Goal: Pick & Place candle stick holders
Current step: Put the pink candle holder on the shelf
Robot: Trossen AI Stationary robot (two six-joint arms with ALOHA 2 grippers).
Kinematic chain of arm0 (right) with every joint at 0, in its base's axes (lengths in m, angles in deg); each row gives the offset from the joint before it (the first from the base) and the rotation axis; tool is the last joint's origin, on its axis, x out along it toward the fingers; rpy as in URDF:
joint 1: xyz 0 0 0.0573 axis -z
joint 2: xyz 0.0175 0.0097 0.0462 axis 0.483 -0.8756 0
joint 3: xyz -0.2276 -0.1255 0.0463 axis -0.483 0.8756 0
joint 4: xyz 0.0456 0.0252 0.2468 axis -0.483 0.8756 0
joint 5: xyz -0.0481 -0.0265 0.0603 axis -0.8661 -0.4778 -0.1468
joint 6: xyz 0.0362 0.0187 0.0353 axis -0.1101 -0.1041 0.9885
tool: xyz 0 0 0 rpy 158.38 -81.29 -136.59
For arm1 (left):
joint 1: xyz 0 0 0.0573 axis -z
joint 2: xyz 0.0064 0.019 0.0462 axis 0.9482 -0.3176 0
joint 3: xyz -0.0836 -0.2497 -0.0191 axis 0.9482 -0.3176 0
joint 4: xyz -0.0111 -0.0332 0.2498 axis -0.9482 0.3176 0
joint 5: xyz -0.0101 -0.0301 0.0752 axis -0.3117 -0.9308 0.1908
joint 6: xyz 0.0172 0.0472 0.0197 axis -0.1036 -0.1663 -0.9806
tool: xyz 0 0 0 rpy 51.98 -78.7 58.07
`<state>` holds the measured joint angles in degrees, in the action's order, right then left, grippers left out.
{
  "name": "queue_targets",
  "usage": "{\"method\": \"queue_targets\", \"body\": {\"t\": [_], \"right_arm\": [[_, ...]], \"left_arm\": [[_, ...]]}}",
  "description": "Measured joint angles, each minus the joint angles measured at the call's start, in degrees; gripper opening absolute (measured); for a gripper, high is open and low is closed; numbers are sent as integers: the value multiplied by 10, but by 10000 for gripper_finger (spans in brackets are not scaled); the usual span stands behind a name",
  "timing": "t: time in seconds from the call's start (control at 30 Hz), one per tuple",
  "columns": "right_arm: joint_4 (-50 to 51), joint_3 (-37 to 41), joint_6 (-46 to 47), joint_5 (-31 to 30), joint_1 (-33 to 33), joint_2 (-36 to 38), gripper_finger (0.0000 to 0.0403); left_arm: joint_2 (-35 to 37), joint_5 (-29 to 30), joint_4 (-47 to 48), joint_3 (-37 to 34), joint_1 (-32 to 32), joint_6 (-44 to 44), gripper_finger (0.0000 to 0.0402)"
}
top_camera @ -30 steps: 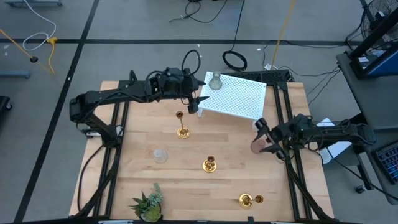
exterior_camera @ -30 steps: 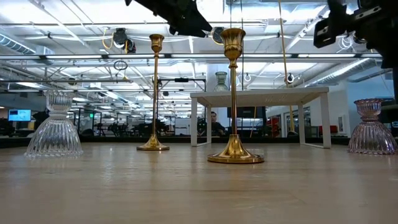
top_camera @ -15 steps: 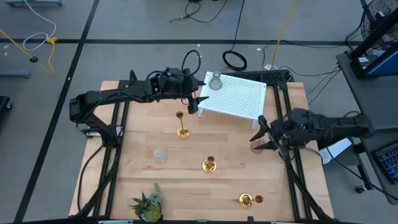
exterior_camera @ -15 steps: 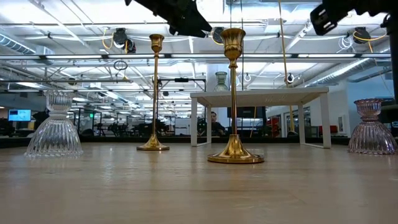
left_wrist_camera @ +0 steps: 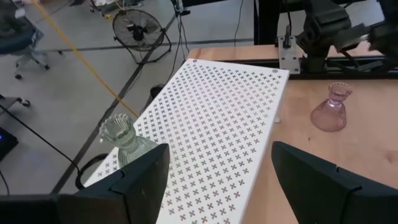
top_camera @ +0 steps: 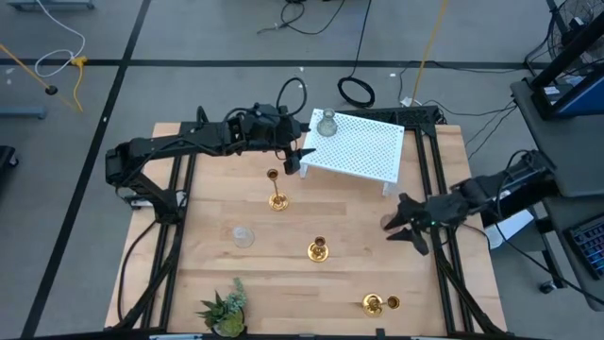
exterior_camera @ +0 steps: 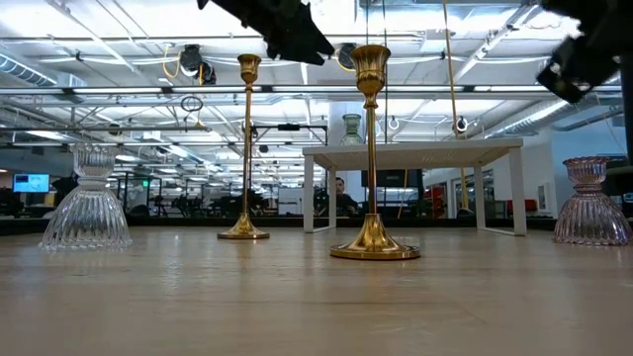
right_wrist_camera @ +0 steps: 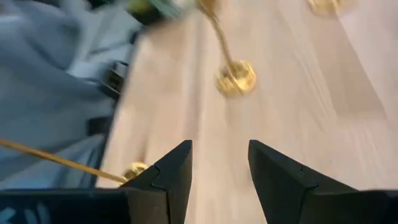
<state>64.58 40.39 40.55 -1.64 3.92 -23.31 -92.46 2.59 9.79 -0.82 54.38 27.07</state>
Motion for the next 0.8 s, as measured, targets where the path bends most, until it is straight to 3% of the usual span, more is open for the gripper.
{"method": "queue_targets", "body": {"t": [0.37, 0.53, 0.67, 0.8], "right_arm": [[152, 0, 250, -21, -55, -49, 148], [209, 0, 364, 7, -64, -75, 148], [265, 0, 371, -28, -64, -98, 148], [233, 18, 331, -100, -65, -114, 148]], "left_arm": [[0, 0, -1, 0, 0, 3, 289], [0, 0, -1, 0, 0, 3, 289], [0, 0, -2, 0, 0, 3, 289], [0, 0, -2, 0, 0, 2, 289]]}}
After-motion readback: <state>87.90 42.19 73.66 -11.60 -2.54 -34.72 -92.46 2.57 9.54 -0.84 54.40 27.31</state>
